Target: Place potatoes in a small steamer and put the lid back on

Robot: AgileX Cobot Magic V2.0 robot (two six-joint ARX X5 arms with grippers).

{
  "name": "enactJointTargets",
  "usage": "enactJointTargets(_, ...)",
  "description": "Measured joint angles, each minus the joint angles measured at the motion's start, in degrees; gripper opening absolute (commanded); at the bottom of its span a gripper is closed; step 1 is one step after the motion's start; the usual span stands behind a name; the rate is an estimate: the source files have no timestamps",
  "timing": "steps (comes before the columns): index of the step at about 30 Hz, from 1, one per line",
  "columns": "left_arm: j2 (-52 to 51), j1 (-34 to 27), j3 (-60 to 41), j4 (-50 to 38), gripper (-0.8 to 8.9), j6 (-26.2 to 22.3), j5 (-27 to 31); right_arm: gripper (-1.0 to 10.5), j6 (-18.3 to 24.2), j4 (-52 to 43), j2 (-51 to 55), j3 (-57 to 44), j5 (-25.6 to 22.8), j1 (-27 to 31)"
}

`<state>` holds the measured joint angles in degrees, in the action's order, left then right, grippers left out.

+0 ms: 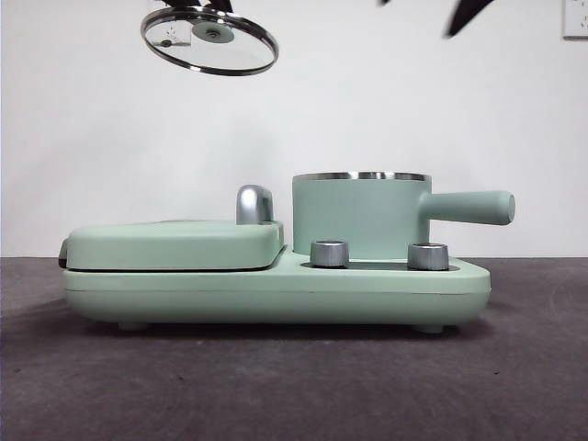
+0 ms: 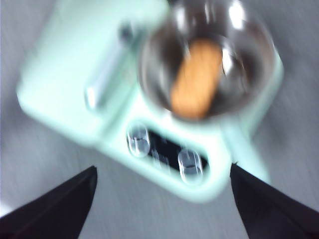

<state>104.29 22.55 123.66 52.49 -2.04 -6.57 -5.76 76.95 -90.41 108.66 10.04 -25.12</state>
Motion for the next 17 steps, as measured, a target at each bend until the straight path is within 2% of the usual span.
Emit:
enactJointTargets(4, 0.0, 1.6, 0.0, 0.0, 0.18, 0.0, 0.0, 4.2, 0.1, 0.0, 12.4, -14.1, -4.0, -1.4)
enactJointTargets(10, 0.0, 4.8, 0.0, 0.0, 0.18, 0.0, 0.0, 4.2, 0.3, 0.0, 29.3, -33.3, -4.1, -1.8)
enactJointTargets(13, 0.3, 6.8, 0.0, -0.9, 0.18, 0.0, 0.0, 4.2, -1.3, -0.6, 38.0, -41.4, -4.0, -1.8)
enactJointTargets(17, 2.1, 9.4, 0.0, -2.2, 0.18, -0.1, -0.1, 4.2, -5.4, -10.4, 49.5, -50.5, -4.0, -1.8)
